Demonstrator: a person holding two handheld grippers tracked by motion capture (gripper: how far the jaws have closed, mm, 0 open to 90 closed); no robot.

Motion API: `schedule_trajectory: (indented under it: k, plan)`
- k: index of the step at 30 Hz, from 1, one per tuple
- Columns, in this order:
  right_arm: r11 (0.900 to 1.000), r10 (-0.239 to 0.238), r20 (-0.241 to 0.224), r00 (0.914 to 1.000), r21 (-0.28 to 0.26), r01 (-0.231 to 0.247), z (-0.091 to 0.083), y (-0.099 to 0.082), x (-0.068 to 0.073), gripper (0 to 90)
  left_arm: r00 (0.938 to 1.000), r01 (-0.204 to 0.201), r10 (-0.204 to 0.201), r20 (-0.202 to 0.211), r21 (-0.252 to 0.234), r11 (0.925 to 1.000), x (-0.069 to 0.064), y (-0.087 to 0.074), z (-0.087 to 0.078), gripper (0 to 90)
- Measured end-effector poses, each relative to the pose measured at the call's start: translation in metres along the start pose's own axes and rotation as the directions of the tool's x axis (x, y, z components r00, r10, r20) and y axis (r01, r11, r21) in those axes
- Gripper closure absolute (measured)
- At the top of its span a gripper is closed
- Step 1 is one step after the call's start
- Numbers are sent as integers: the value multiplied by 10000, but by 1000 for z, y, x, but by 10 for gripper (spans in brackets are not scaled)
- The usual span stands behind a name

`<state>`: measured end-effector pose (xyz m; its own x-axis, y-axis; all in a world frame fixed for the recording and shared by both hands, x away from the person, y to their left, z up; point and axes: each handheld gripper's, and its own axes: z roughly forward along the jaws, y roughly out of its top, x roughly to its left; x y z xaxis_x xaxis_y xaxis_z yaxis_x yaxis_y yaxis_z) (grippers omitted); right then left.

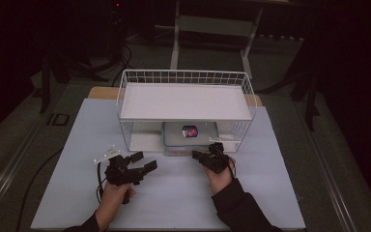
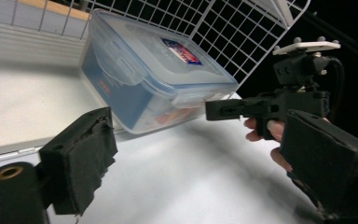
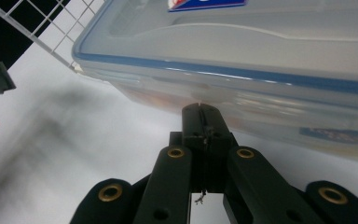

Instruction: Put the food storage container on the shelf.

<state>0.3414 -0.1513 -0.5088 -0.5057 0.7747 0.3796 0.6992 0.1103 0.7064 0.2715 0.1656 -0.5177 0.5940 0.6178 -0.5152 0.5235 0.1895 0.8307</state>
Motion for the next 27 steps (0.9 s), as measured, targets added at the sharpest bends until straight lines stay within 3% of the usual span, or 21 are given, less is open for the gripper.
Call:
schedule_trajectory:
  k: [6, 11, 27]
  plan:
    - [10000, -13, 146, 9999, -64, 14, 11, 8, 3, 900, 9997, -221, 221, -55, -59, 9997, -2, 0, 0, 22]
    - [9999, 86, 311, 9995, -118, -83, 16, 14, 2, 900, 9978, -645, 645, -119, 23, 9979, -6, 0, 0, 20]
    - [9988, 375, 550, 9978, -331, -357, 32, 29, 0, 900, 9976, -673, 674, -136, 82, 9977, -6, -1, 1, 20]
